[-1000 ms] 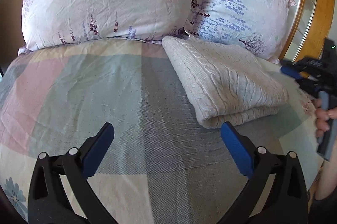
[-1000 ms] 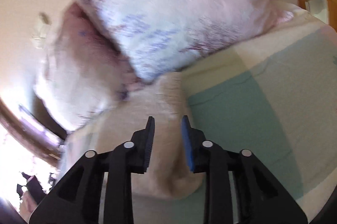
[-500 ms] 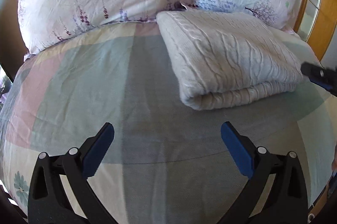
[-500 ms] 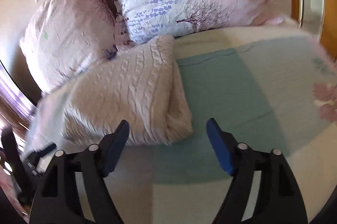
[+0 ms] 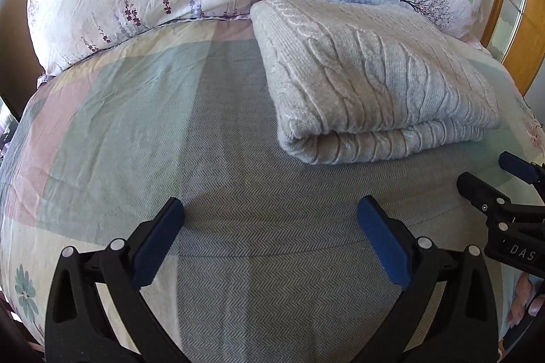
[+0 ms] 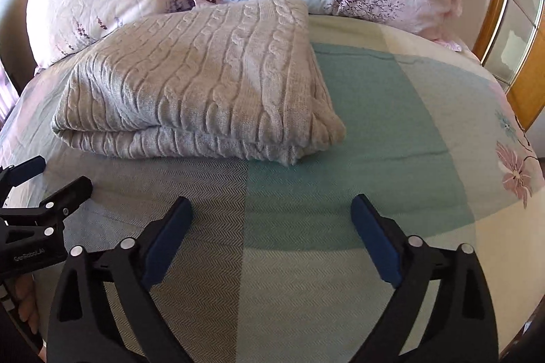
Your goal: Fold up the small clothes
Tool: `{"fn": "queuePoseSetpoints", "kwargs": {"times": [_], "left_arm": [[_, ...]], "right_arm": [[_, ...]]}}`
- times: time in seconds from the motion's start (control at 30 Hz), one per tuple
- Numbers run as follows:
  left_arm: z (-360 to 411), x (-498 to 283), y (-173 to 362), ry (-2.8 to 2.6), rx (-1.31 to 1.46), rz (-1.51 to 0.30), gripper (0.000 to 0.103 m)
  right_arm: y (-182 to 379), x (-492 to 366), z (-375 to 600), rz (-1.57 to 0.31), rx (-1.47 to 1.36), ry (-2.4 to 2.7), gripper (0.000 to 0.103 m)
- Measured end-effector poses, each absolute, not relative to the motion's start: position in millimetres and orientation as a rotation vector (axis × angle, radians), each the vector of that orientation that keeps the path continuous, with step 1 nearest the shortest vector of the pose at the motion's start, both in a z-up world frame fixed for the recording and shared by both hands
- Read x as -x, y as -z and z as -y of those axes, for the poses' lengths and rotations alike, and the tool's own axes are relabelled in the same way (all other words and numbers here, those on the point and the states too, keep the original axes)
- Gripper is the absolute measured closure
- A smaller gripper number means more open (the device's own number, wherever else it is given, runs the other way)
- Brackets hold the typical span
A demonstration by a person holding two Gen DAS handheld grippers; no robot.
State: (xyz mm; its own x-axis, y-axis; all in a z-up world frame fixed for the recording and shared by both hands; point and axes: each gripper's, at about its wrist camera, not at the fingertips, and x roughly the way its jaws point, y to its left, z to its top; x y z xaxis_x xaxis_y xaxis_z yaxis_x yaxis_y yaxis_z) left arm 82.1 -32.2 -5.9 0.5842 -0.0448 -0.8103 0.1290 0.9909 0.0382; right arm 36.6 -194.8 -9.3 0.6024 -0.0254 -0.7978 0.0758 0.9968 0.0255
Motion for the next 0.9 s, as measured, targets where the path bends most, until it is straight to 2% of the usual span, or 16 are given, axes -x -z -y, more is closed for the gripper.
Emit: {"fn": "queuePoseSetpoints", "kwargs": {"times": [0.13, 0.9], "left_arm": [[32.3, -82.4, 5.9, 0.102, -0.095, -0.942, 0.002], [32.0, -82.2, 5.9, 0.101, -0.096, -0.942, 0.002]], "right_arm": [[11.6, -37.1, 194.0, -0.927, -0.061, 0.063, 0.001], [12.6, -37.9, 192.6, -0.93, -0.064, 0.063, 0.001]]}}
